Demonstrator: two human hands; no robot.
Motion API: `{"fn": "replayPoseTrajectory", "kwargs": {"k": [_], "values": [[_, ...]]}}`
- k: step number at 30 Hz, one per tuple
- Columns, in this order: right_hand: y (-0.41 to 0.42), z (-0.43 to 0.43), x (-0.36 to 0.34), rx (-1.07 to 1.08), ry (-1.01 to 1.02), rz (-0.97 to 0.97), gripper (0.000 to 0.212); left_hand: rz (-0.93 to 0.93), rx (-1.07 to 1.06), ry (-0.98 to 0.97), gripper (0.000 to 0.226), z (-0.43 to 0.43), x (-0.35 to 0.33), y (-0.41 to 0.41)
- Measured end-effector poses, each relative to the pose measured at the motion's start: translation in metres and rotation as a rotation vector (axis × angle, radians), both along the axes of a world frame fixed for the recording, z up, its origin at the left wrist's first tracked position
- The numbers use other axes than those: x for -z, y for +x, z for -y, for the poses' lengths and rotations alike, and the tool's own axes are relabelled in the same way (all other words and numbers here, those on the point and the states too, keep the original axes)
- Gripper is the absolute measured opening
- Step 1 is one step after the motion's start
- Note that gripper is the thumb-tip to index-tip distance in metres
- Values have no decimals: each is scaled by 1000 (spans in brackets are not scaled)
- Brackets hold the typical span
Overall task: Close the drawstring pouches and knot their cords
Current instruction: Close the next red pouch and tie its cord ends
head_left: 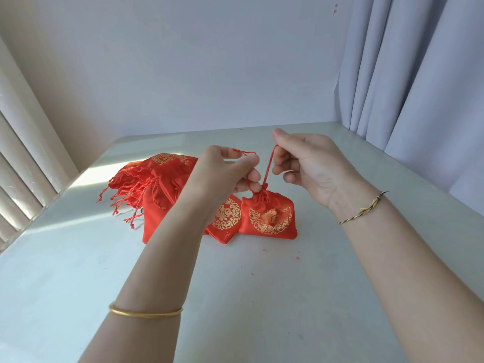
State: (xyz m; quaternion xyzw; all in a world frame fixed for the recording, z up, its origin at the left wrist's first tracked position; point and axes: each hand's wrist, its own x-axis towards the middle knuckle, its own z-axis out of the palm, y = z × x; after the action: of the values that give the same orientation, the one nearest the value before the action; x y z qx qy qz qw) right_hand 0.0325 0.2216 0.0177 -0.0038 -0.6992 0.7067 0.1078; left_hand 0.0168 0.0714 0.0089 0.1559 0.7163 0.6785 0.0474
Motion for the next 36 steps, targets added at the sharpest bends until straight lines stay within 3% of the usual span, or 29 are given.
{"fn": "replayPoseTrajectory", "kwargs": {"k": [4, 18, 21, 25, 32, 36], "values": [[4, 4, -3, -20, 85, -56, 30, -32, 35, -57, 11, -1, -2, 4], [7, 4, -4, 26, 124, -107, 26, -1, 194, -101, 18, 0, -5, 5], [9, 5, -5, 23, 152, -117, 28, -44, 152, -127, 12, -2, -4, 5], [11, 4, -9, -57, 89, -26, 34, 13, 52, -26, 17, -2, -4, 2], [13, 7, -11, -137, 113, 65, 5, 33, -9, 29, 20, -3, -4, 1], [11, 8, -7, -149, 146, 39, 11, 31, -48, 22, 16, -2, -3, 0]]}}
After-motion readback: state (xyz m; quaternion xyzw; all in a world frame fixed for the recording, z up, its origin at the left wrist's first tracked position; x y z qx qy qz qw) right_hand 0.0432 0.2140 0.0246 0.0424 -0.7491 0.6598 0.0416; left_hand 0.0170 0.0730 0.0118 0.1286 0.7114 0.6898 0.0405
